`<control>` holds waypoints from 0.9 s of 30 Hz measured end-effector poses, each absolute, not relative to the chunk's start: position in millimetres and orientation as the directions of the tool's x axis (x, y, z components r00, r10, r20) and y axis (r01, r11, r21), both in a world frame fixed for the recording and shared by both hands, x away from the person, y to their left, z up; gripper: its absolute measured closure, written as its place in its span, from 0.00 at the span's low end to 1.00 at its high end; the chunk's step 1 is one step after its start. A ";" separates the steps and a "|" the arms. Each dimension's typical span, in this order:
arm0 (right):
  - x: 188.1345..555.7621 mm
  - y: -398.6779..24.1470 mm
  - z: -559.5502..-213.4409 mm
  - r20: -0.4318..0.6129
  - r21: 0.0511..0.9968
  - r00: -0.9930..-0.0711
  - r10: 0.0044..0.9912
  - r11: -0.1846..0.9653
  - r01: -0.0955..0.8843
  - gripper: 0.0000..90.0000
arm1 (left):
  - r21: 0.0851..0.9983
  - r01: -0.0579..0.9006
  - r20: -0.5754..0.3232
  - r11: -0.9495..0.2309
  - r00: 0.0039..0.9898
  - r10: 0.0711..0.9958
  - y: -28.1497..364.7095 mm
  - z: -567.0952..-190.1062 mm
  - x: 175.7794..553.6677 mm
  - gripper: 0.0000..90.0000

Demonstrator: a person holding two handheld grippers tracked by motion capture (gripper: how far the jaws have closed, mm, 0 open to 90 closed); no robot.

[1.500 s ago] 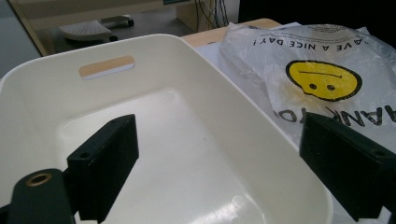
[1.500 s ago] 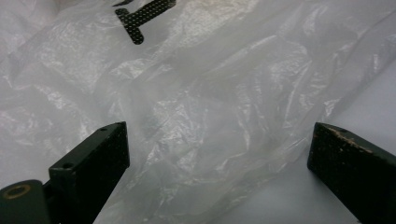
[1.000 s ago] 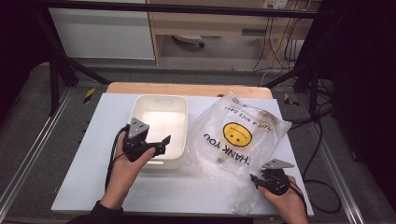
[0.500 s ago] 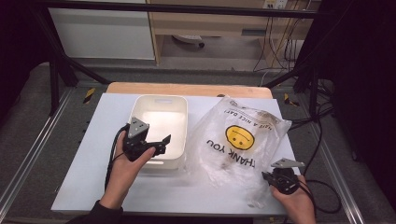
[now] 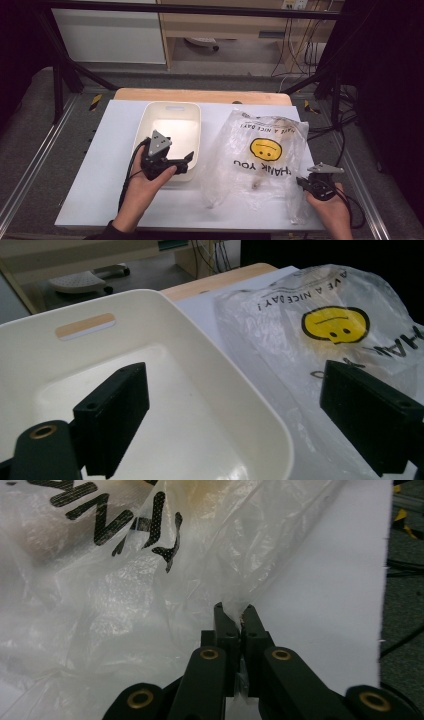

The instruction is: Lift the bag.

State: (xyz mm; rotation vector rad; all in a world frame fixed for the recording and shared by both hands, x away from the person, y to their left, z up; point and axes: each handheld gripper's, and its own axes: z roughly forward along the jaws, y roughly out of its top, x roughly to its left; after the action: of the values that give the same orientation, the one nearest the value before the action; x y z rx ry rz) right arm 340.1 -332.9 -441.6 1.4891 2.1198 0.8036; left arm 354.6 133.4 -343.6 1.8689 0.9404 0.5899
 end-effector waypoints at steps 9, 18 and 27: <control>344.5 -335.0 -440.8 -0.027 0.678 -0.319 0.947 0.252 0.691 1.00 | 0.873 0.353 0.014 -0.336 0.671 0.741 95.3 -358.1 327.4 0.16; 346.2 -337.1 -443.0 -0.033 0.666 -0.309 0.951 0.251 0.702 1.00 | 0.848 0.368 0.008 -0.381 0.710 0.705 59.6 -376.1 332.7 0.17; 345.9 -338.9 -443.7 -0.028 0.667 -0.311 0.950 0.249 0.703 1.00 | 0.823 0.390 0.011 -0.414 0.716 0.698 37.1 -395.4 337.3 0.16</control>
State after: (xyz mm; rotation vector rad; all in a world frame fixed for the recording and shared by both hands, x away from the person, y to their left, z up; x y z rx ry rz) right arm 345.9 -338.9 -443.7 1.5054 2.0994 0.7779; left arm 337.3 37.1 -395.4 2.0508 0.8270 0.4486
